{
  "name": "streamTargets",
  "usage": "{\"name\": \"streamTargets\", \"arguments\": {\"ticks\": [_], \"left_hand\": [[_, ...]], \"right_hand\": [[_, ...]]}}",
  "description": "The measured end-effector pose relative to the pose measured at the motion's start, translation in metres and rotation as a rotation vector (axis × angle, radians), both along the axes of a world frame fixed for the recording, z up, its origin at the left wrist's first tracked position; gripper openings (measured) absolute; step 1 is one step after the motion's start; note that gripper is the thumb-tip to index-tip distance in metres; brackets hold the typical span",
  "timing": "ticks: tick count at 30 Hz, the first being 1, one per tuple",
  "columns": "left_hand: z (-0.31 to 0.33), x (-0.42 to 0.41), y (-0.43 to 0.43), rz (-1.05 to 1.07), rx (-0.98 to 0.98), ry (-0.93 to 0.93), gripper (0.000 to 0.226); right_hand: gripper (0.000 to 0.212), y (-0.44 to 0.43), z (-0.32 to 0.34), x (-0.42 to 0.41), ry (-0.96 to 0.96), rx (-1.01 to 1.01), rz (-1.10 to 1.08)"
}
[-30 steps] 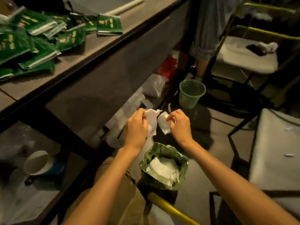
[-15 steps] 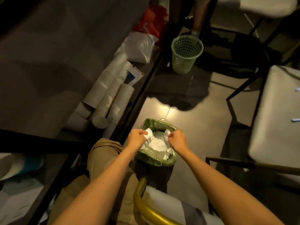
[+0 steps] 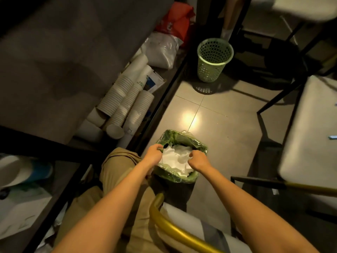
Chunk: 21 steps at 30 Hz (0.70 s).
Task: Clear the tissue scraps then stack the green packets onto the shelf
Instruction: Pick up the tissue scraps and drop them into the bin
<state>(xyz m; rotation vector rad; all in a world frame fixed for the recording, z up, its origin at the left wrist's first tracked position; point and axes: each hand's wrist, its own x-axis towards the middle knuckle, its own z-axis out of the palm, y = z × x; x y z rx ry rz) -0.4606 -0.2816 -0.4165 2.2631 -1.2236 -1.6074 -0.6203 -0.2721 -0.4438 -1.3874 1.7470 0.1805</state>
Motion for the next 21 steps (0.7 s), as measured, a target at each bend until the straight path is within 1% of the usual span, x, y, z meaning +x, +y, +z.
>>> {"name": "streamTargets", "arguments": {"ticks": [2, 4, 7, 10, 14, 16, 19, 21], "left_hand": [[0.02, 0.006, -0.001, -0.044, -0.039, -0.087, 0.051], [0.045, 0.015, -0.003, -0.073, -0.149, -0.212, 0.049], [0.091, 0.035, -0.002, -0.054, -0.358, -0.354, 0.043], [0.145, 0.059, 0.008, -0.052, -0.572, -0.471, 0.038], [0.225, 0.097, 0.036, 0.025, -0.861, -0.635, 0.034], [0.263, 0.114, 0.056, 0.094, -0.972, -0.713, 0.034], [0.307, 0.139, 0.094, 0.211, -1.075, -0.819, 0.033], [0.325, 0.156, 0.121, 0.278, -1.111, -0.897, 0.032]], "right_hand": [[0.027, -0.007, 0.015, 0.006, 0.024, -0.044, 0.08], [0.017, -0.018, 0.036, 0.015, 0.054, -0.13, 0.149], [0.022, -0.031, 0.076, 0.031, 0.07, -0.3, 0.211], [0.025, -0.038, 0.124, 0.052, 0.073, -0.531, 0.281], [0.024, -0.033, 0.204, 0.093, -0.016, -0.823, 0.384], [0.024, -0.023, 0.244, 0.118, -0.084, -0.944, 0.437], [0.023, -0.005, 0.295, 0.158, -0.207, -1.083, 0.522], [0.023, 0.009, 0.32, 0.188, -0.299, -1.142, 0.579]]}}
